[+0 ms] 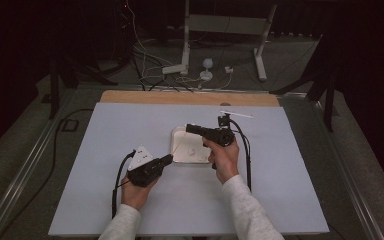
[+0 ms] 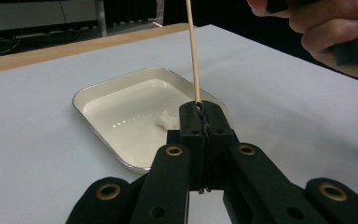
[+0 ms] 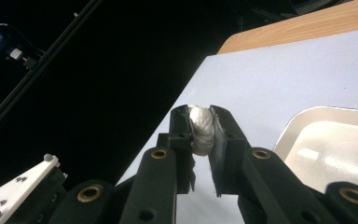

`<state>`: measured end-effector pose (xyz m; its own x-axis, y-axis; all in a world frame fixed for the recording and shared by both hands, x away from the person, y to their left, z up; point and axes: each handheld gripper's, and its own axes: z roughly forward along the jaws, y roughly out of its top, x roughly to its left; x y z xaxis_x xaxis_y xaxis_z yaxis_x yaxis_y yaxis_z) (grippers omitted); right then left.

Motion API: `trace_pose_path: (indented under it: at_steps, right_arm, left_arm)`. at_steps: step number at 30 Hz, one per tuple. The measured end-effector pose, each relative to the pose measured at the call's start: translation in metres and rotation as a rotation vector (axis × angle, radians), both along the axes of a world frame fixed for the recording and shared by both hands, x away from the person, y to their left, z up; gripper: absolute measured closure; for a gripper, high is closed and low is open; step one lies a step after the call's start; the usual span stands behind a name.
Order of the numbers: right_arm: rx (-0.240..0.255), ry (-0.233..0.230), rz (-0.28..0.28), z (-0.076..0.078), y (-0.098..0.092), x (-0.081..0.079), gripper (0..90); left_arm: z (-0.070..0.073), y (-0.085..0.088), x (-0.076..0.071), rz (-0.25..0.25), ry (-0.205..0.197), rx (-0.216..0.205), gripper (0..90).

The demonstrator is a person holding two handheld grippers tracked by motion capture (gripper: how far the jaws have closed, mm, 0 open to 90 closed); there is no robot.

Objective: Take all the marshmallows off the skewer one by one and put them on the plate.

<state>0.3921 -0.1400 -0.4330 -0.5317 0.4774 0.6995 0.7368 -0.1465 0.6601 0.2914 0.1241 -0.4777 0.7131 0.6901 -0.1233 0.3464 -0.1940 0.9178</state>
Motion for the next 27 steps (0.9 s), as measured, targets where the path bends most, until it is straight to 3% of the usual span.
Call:
trace_pose_path:
  at_steps: [9,11,13,15,17,27]
  right_arm:
    - [0.014,-0.003,-0.025,0.001,-0.004,0.001,80.4]
    - [0.03,-0.021,-0.088,0.004,-0.01,0.001,81.3]
    - [0.105,-0.014,-0.16,0.011,-0.032,0.008,81.6]
    - [0.035,-0.04,-0.151,0.022,-0.043,0.011,81.5]
    - [-0.021,-0.073,-0.137,0.029,-0.047,0.009,81.3]
    - [-0.091,-0.059,-0.095,0.016,-0.041,0.01,80.6]
  left_arm:
    - [0.0,0.001,-0.002,-0.009,-0.008,0.014,90.0]
    - [-0.004,0.002,-0.004,-0.016,-0.002,0.074,90.0]
    - [-0.008,0.009,-0.005,-0.003,0.02,0.049,90.0]
    - [-0.005,0.014,-0.003,0.016,0.021,0.005,90.0]
    - [-0.004,0.015,-0.002,0.029,0.019,-0.003,90.0]
    - [-0.005,0.014,0.0,0.054,0.033,-0.008,90.0]
